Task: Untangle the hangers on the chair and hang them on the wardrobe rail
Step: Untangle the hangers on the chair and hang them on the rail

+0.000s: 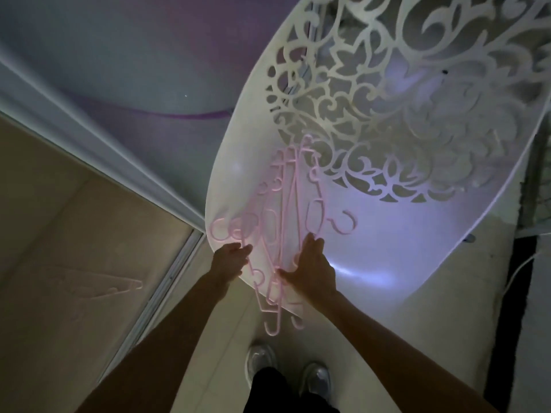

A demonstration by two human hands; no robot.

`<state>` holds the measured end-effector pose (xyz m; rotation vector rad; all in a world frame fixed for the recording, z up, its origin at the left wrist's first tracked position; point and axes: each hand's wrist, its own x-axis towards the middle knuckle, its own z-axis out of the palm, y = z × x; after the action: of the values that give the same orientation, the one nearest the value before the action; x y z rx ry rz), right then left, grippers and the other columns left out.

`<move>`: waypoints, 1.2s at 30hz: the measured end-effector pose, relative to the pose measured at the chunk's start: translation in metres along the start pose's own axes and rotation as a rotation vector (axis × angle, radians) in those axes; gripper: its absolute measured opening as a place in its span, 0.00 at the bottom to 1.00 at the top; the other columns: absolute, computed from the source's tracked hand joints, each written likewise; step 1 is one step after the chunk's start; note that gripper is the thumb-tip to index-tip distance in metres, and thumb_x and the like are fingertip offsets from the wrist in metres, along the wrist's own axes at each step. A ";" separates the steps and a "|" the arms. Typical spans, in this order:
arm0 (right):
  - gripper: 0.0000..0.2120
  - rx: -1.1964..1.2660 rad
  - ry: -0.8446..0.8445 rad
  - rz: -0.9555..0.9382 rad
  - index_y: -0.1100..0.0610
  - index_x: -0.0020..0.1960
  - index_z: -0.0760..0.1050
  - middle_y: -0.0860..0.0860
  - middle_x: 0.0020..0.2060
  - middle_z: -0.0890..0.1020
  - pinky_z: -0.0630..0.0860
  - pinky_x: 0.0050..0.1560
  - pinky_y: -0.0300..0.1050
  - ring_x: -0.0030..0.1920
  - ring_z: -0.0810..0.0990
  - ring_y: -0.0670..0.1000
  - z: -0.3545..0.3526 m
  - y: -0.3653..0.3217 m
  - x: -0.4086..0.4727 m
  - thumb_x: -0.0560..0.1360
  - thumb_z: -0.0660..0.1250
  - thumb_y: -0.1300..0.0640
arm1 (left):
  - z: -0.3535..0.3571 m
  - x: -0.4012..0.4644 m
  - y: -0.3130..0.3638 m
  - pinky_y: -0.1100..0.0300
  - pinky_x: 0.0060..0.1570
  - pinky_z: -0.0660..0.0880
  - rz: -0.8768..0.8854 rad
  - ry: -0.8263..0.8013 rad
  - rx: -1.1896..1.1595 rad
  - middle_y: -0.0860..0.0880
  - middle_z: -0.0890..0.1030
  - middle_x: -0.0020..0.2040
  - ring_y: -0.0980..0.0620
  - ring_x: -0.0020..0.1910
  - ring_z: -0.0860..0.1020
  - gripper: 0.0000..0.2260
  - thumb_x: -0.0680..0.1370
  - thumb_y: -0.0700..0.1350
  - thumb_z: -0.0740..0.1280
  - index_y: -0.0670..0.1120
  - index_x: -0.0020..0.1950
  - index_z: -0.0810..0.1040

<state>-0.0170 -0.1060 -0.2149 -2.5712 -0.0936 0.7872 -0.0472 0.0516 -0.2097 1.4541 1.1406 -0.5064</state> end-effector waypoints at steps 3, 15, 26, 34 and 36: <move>0.40 -0.019 -0.021 0.016 0.59 0.72 0.52 0.53 0.61 0.69 0.78 0.53 0.47 0.56 0.78 0.55 0.002 -0.003 0.004 0.71 0.70 0.45 | 0.007 0.002 -0.007 0.64 0.37 0.69 -0.050 -0.059 -0.034 0.44 0.77 0.51 0.53 0.40 0.75 0.25 0.76 0.46 0.69 0.37 0.69 0.68; 0.18 0.034 -0.230 -0.125 0.57 0.68 0.65 0.54 0.55 0.79 0.75 0.52 0.45 0.50 0.79 0.53 -0.046 0.020 0.001 0.79 0.59 0.60 | 0.047 -0.007 -0.017 0.51 0.61 0.74 0.175 0.000 0.318 0.43 0.81 0.56 0.43 0.57 0.79 0.15 0.73 0.47 0.71 0.40 0.56 0.80; 0.23 0.419 -0.308 -0.084 0.57 0.64 0.64 0.50 0.44 0.75 0.78 0.40 0.37 0.44 0.78 0.49 -0.027 0.024 0.023 0.73 0.68 0.60 | 0.040 -0.016 -0.006 0.58 0.57 0.64 -0.019 -0.258 -0.175 0.48 0.74 0.60 0.50 0.61 0.71 0.15 0.80 0.44 0.59 0.42 0.66 0.72; 0.23 0.382 -0.354 -0.235 0.53 0.55 0.68 0.41 0.41 0.75 0.75 0.43 0.30 0.44 0.77 0.45 -0.032 0.027 0.016 0.66 0.76 0.59 | 0.030 -0.026 0.006 0.78 0.35 0.69 0.130 -0.310 0.083 0.46 0.75 0.62 0.56 0.51 0.73 0.12 0.79 0.35 0.58 0.41 0.62 0.74; 0.21 0.498 -0.485 -0.215 0.51 0.56 0.72 0.42 0.45 0.78 0.77 0.42 0.32 0.47 0.80 0.46 -0.044 0.030 0.012 0.68 0.73 0.66 | 0.031 -0.030 0.018 0.82 0.32 0.67 0.177 -0.325 0.186 0.42 0.72 0.67 0.64 0.44 0.76 0.14 0.79 0.34 0.59 0.35 0.64 0.73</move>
<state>0.0149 -0.1486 -0.2017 -1.8351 -0.2785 1.1636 -0.0360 0.0149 -0.1829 1.5480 0.7160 -0.7082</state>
